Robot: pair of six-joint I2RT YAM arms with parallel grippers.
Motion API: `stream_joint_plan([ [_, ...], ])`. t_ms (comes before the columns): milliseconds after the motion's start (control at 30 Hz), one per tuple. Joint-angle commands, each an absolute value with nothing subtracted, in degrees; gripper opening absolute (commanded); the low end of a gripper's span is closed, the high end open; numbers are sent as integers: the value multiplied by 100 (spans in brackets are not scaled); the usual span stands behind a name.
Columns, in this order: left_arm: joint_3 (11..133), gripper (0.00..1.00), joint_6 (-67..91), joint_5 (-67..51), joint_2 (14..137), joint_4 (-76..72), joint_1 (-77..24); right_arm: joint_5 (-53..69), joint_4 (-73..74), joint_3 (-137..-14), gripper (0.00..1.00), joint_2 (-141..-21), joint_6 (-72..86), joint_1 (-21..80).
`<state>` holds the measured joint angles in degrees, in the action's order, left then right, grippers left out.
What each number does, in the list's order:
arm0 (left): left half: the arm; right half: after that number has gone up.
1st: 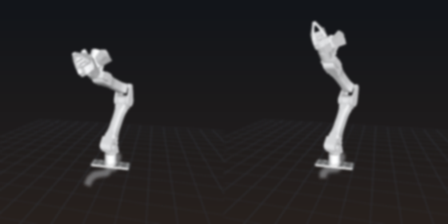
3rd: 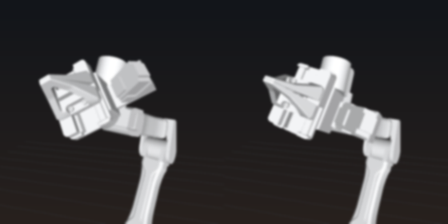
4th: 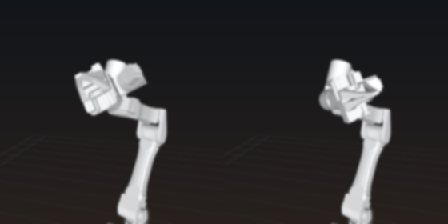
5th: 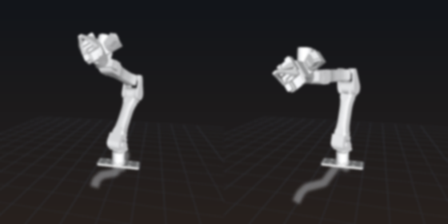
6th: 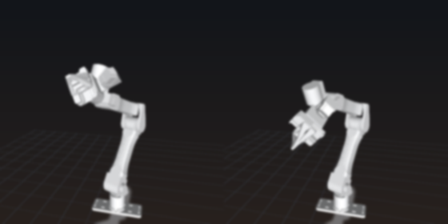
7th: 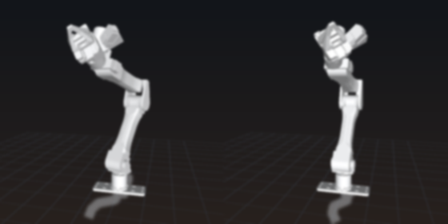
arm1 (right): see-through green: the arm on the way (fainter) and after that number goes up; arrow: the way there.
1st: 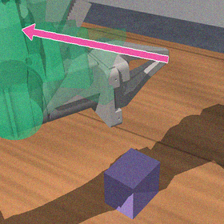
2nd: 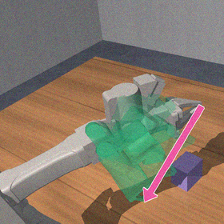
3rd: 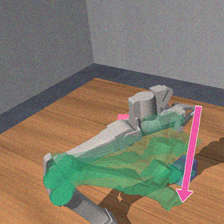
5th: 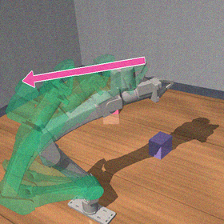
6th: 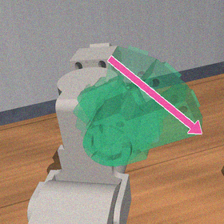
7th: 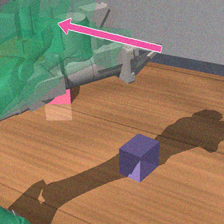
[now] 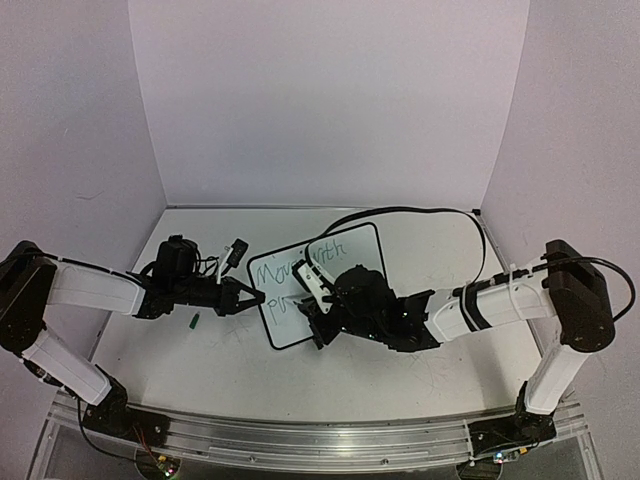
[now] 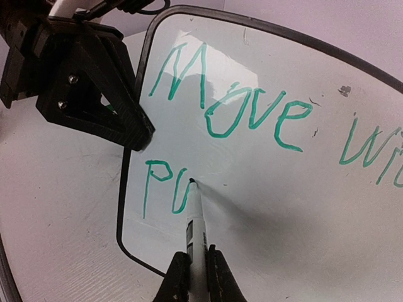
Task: Write a sentence on the whiteboard
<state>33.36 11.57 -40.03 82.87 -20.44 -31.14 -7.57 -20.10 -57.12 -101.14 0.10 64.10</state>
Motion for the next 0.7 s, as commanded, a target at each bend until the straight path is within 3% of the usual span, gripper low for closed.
stream_joint_plan([
  [0, 3428, 0, 800, -3702, 8184, -1856, -3111, -943, -2041, -5684, 0, -10068, 130, 6295],
  [667, 3436, 0, 809, -3709, 8196, -1846, -3116, -889, -1935, -5308, 0, -10023, 267, 6350],
])
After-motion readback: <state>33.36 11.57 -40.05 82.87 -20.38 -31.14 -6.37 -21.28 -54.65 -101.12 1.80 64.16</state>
